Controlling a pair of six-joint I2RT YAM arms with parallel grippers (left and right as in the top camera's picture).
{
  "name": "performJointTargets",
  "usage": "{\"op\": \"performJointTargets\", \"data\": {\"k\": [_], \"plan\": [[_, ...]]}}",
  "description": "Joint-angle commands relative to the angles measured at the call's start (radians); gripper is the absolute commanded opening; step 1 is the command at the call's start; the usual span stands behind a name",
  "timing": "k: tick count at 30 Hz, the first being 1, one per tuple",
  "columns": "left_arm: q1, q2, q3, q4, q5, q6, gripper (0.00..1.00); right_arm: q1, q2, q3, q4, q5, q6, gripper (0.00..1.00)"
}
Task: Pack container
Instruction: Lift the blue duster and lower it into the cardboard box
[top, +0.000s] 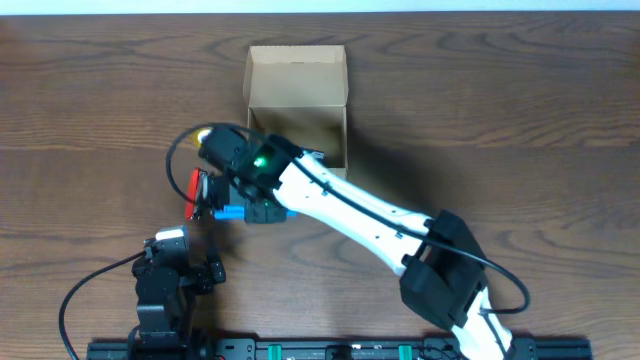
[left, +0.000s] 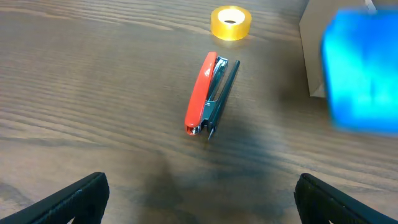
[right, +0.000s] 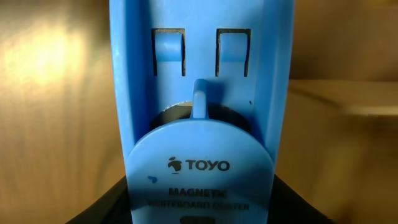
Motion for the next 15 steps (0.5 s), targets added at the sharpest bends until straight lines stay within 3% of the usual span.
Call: {"op": "performJointTargets", "data": {"k": [1,15], "plan": [[0.006,-0.006,-0.009,-0.002,0.0,0.003,0.95,-0.032,0.003,0.083,0.006,0.103,0.023,0.21],[0.006,-0.006,-0.009,-0.003,0.0,0.003,0.95,-0.272,0.003,0.155,0.1,0.002,0.044,0.26]]}}
